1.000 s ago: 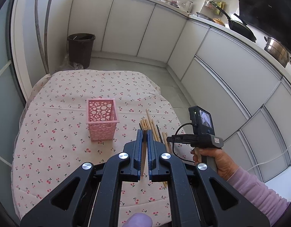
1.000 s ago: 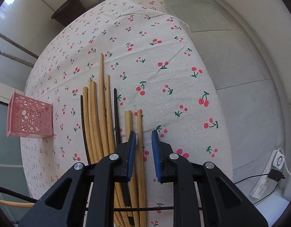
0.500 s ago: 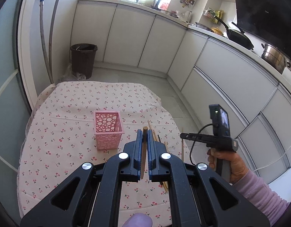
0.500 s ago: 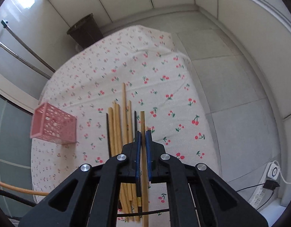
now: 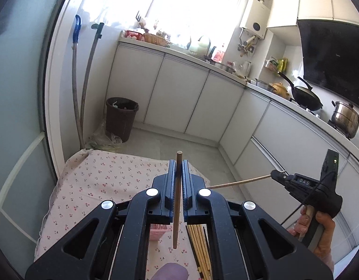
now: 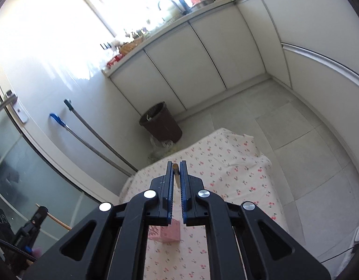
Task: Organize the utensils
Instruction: 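Carry both chopsticks over the pink basket and open both tools to drop them in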
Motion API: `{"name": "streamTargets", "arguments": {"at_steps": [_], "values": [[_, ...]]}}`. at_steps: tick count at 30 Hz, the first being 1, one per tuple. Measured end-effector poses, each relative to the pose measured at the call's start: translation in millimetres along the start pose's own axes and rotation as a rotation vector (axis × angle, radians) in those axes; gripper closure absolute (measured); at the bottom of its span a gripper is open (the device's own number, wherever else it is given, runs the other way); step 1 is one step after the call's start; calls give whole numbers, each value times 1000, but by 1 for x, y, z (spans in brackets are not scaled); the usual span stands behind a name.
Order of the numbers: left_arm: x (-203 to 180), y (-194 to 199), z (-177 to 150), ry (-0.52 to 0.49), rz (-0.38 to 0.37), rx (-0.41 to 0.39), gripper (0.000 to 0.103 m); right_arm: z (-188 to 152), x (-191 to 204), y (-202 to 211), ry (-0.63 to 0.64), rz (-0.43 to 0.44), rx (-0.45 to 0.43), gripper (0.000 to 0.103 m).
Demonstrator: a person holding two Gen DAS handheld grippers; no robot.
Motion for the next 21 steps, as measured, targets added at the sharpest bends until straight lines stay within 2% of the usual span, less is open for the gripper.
{"name": "streamTargets", "arguments": {"at_steps": [3, 8, 9, 13, 16, 17, 18, 21], "values": [[12, -10, 11, 13, 48, -16, 98, 6, 11, 2, -27, 38, -21, 98], [21, -24, 23, -3, 110, -53, 98, 1, 24, -2, -34, 66, -5, 98], [21, -30, 21, -7, 111, -47, 98, -2, 25, -4, -29, 66, 2, 98], [27, -57, -3, -10, 123, 58, 94, -13, 30, -14, -25, 66, 32, 97], [34, -46, -2, -1, 156, 42, 79, -19, 34, -18, -17, 61, 34, 97], [36, -38, 2, 7, 164, 19, 68, -21, 35, -19, -14, 60, 34, 97], [37, -27, 7, 15, 173, -9, 61, -23, 36, -20, -15, 61, 35, 97], [41, -2, 16, 38, 189, -68, 51, -30, 39, -28, -16, 58, 37, 97]]}}
Point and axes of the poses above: each gripper's, at about its wrist camera, not at the fingertips, and y roughly against the way its jaws point, x to its left, z to its top, the point moved 9 cm from there along -y, roughly the way its jaws point, and after that the axes turned 14 degrees about -y, right-handed, at the moved point
